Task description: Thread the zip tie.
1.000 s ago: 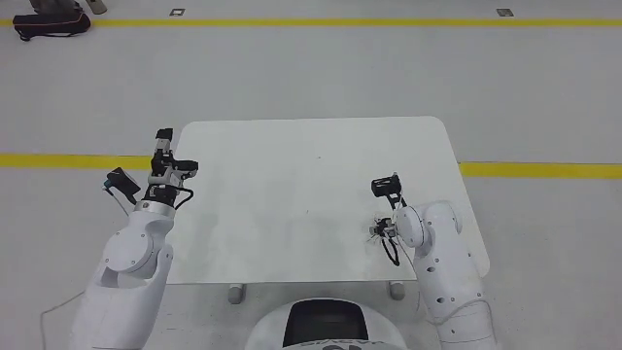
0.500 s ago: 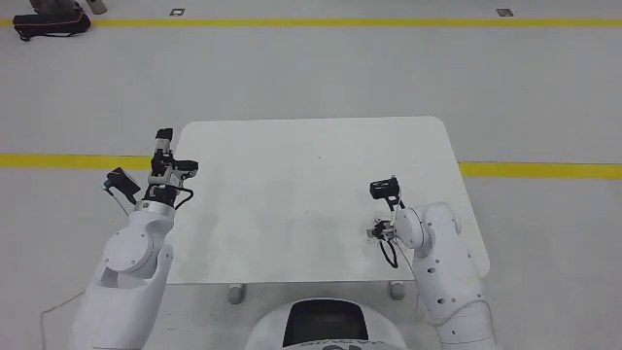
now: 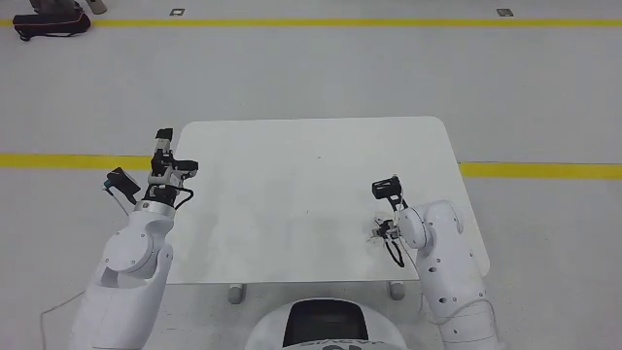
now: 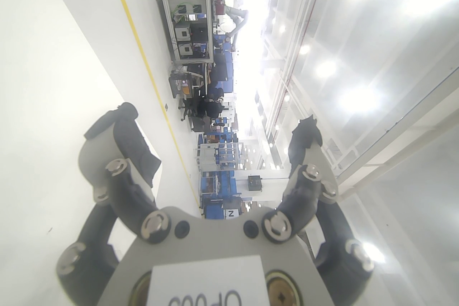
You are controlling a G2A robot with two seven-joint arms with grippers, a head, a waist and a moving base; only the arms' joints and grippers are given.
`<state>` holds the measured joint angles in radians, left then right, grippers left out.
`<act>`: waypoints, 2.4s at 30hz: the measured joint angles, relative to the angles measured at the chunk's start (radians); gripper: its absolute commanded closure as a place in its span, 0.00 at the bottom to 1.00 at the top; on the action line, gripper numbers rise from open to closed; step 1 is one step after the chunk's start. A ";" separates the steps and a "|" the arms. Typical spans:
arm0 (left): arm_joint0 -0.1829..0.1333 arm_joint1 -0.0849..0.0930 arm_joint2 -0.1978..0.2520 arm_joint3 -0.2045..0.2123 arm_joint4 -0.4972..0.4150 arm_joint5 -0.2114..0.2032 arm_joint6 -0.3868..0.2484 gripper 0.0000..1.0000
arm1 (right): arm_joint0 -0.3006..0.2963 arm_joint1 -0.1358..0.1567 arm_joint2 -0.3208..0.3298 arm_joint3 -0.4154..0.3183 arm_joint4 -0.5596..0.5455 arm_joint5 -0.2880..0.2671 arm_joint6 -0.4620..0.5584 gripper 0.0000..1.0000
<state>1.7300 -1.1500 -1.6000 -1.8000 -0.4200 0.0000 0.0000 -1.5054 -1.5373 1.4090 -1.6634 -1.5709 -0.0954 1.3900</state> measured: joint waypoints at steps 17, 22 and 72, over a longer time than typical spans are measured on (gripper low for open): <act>0.000 0.000 0.000 0.000 0.000 0.000 0.000 0.00 | 0.013 0.043 -0.052 0.009 0.001 0.071 0.000 0.54; 0.000 0.000 0.000 0.000 0.000 0.000 0.000 0.00 | -0.003 0.049 -0.056 -0.016 0.001 0.073 0.000 0.61; 0.000 0.000 0.000 0.000 0.000 0.000 0.000 0.00 | 0.054 0.062 -0.118 0.199 0.029 0.181 -0.150 0.73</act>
<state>1.7300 -1.1500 -1.6000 -1.8000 -0.4200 0.0000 0.0000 -1.4511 -1.4752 1.2910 -1.4644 -1.5415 0.0851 1.2400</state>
